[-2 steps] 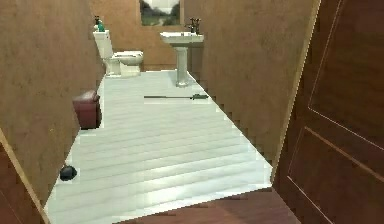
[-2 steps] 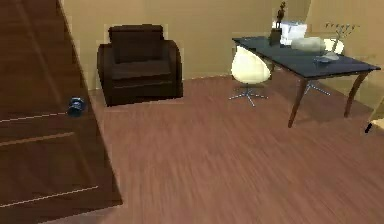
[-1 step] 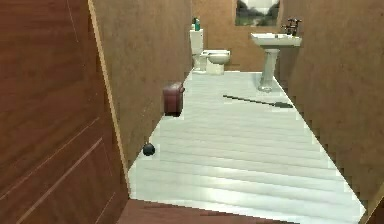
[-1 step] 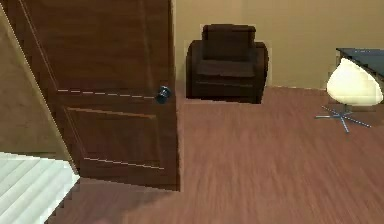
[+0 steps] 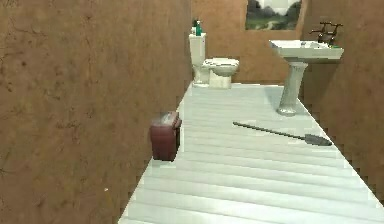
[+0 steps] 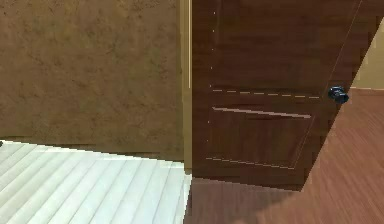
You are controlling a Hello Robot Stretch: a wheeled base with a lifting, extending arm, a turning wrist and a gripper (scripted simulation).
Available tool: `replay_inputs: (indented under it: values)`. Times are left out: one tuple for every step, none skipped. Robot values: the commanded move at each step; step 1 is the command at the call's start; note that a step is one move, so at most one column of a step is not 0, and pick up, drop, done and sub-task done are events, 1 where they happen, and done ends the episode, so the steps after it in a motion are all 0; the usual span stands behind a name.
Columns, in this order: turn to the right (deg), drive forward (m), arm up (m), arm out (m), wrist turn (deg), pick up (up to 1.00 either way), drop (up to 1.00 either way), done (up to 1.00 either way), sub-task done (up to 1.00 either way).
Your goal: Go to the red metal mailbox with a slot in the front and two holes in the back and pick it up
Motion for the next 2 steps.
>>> replay_inputs:
  values:
    - [0.0, 0.95, 0.00, 0.00, 0.0, 0.00, 0.00, 0.00, 0.00]
    - [-45.0, 0.00, 0.00, 0.00, 0.0, 0.00, 0.00, 0.00, 0.00]
